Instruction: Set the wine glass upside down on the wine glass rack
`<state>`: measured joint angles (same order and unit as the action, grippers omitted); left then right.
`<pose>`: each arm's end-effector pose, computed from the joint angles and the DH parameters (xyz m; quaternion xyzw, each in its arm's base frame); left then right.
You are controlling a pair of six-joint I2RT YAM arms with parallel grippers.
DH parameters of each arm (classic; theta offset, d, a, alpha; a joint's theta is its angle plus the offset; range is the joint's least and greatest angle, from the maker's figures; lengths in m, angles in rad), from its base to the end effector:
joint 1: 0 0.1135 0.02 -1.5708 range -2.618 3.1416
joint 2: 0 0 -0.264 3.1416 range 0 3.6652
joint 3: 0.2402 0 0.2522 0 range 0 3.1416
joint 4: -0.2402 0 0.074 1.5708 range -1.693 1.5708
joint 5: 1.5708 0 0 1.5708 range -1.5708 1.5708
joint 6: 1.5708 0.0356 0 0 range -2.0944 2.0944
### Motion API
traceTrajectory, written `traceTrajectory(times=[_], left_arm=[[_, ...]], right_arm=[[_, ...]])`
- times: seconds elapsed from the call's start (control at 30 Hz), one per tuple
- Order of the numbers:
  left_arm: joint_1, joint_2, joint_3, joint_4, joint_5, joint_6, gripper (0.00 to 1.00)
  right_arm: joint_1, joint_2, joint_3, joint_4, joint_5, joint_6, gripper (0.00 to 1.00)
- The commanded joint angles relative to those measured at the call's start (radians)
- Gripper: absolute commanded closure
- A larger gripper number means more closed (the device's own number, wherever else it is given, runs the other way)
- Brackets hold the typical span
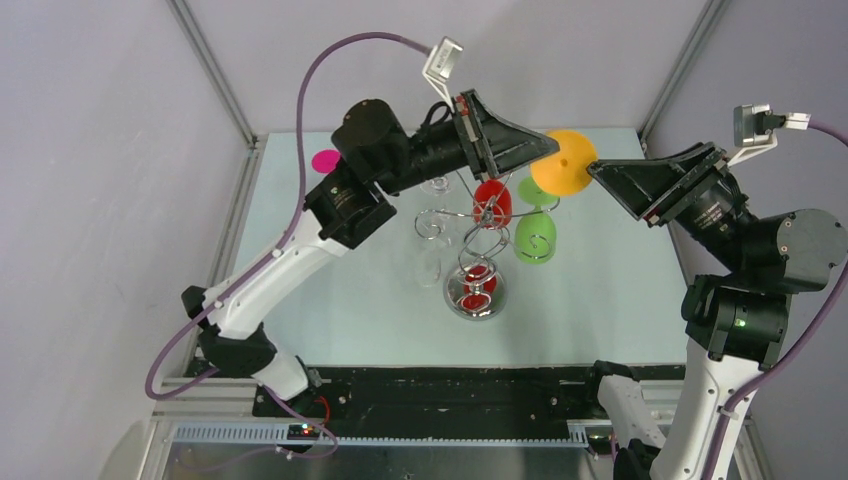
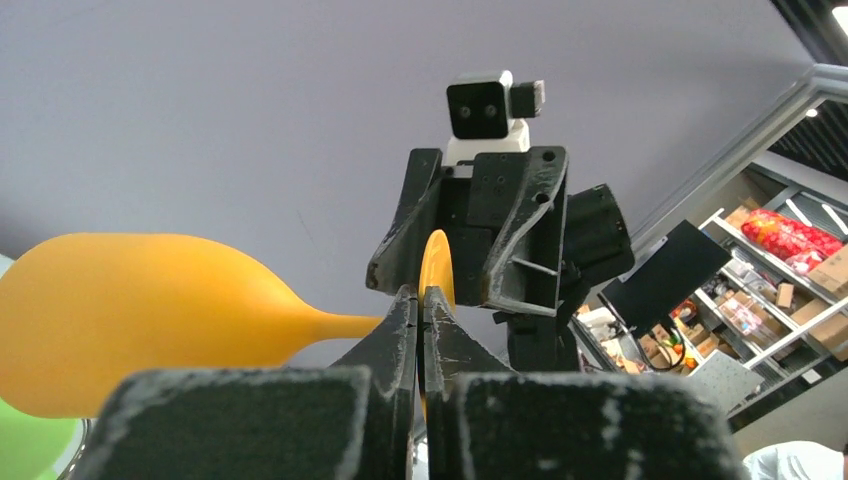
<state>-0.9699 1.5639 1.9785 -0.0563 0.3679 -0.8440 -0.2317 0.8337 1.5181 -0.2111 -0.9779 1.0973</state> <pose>0.1696 -0.2701 0.5687 0.1853 0.5496 -0.7006 0.4157 0.0827 0.0108 0.5531 -0.0315 0.6096 0.5383 0.5810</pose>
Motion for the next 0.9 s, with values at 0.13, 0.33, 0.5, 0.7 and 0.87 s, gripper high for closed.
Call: traceTrajectory(times=[0.13,0.33,0.5,0.7,0.87], left_arm=[[-0.024,0.026,0.052,-0.012,-0.012,0.040,1.00],[-0.033,0.050,0.077,-0.014,-0.005,0.037,1.00],[-0.038,0.059,0.092,-0.014,-0.001,0.037,1.00],[-0.041,0.059,0.095,-0.014,0.001,0.045,1.00],[-0.041,0.062,0.097,-0.014,0.004,0.049,0.89]], right_arm=[[-0.003,-0.009,0.012,0.022,-0.024,-0.022,0.45],[-0.003,-0.009,0.005,0.021,-0.029,-0.024,0.54],[-0.003,-0.010,0.001,0.022,-0.029,-0.025,0.65],[-0.003,-0.012,0.001,0.027,-0.025,-0.023,0.80],[-0.003,-0.019,-0.004,0.028,-0.011,-0.027,0.91]])
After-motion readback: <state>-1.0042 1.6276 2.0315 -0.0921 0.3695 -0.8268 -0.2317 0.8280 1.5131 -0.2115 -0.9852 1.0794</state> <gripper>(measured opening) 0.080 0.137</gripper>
